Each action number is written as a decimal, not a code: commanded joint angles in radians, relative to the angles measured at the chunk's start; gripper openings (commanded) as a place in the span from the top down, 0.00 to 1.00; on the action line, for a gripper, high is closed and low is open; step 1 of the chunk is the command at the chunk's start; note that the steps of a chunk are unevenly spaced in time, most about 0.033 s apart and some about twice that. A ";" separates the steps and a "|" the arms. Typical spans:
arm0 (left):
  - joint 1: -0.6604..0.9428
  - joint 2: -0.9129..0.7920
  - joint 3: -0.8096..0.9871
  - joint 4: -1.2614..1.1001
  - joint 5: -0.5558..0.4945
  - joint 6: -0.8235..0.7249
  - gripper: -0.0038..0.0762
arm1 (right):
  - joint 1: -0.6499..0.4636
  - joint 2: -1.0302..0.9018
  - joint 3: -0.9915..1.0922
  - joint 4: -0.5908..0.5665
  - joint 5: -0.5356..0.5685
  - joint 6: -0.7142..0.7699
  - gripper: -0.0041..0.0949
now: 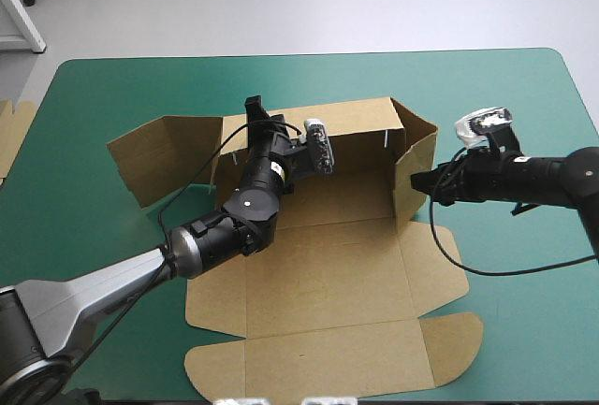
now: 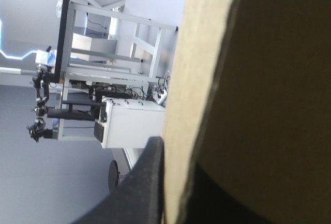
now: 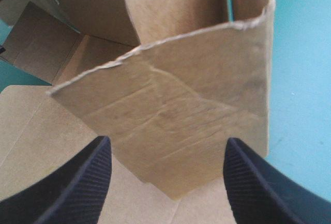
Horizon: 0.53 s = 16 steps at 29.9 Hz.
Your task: Fold the box
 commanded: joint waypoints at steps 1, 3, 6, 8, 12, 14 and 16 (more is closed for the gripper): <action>-0.006 -0.043 -0.035 0.018 0.052 -0.011 0.97 | -0.088 -0.081 -0.033 0.023 0.042 0.017 0.41; -0.006 -0.043 -0.035 0.018 0.054 -0.010 0.97 | -0.124 -0.105 -0.033 0.006 0.052 0.029 0.43; -0.006 -0.043 -0.035 0.018 0.052 -0.010 0.97 | -0.148 -0.130 -0.033 0.005 0.038 0.031 0.46; -0.006 -0.043 -0.035 0.018 0.052 -0.010 0.97 | -0.150 -0.134 -0.036 0.015 0.023 0.044 0.49; -0.006 -0.043 -0.035 0.018 0.057 -0.009 0.97 | -0.150 -0.138 -0.036 0.025 -0.107 0.142 0.63; -0.006 -0.043 -0.035 0.018 0.057 -0.009 0.97 | -0.150 -0.123 -0.045 0.025 -0.186 0.230 0.70; -0.006 -0.043 -0.035 0.020 0.057 -0.009 0.97 | -0.150 -0.084 -0.077 0.025 -0.170 0.249 0.72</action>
